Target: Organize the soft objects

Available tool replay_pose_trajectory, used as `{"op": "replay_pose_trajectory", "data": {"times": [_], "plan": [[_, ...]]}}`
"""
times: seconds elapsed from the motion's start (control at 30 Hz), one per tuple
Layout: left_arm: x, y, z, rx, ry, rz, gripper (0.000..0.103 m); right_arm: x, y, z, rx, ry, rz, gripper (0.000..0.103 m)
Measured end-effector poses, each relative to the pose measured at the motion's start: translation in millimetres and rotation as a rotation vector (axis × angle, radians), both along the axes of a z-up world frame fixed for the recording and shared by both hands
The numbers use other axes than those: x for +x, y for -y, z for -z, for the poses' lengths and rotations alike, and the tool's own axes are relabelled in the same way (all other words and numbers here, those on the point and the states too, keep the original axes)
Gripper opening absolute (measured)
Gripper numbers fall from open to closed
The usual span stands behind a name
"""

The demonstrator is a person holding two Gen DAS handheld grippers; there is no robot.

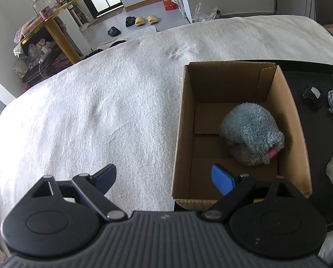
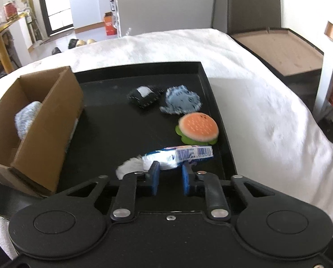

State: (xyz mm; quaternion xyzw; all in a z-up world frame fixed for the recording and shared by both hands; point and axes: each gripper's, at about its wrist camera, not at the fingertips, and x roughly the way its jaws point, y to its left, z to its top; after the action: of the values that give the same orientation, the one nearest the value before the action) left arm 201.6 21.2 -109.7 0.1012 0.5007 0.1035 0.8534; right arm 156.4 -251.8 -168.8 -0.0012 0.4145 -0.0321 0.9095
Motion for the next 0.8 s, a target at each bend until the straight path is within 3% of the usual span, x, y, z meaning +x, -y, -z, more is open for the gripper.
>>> {"op": "replay_pose_trajectory", "data": {"times": [0.07,0.1,0.37,0.4,0.47,0.53,0.8], "plan": [[0,-1,-1,-0.004,0.005,0.001,0.091,0,-2,-2,-0.009,0.012,-0.02,0.013],[-1,-1,-1,-0.007,0.007,0.001,0.091,-1,-4,-2,-0.012,0.017,-0.028,0.001],[-2,-8,1,-0.031,0.01,-0.002,0.091,-2,-16,1,-0.026,0.0,-0.061,0.0],[-1,-9,1,-0.035,0.009,-0.003,0.091,0,-15,3,-0.007,-0.009,-0.057,0.004],[1,-10,2,-0.045,0.004,-0.004,0.091,5,-14,5,0.016,-0.025,-0.052,0.019],[2,-10,3,-0.05,0.0,-0.006,0.091,6,-16,6,0.023,-0.019,-0.048,0.053],[6,-6,8,-0.028,-0.018,0.007,0.091,30,-17,18,0.062,-0.058,0.019,0.062]]}}
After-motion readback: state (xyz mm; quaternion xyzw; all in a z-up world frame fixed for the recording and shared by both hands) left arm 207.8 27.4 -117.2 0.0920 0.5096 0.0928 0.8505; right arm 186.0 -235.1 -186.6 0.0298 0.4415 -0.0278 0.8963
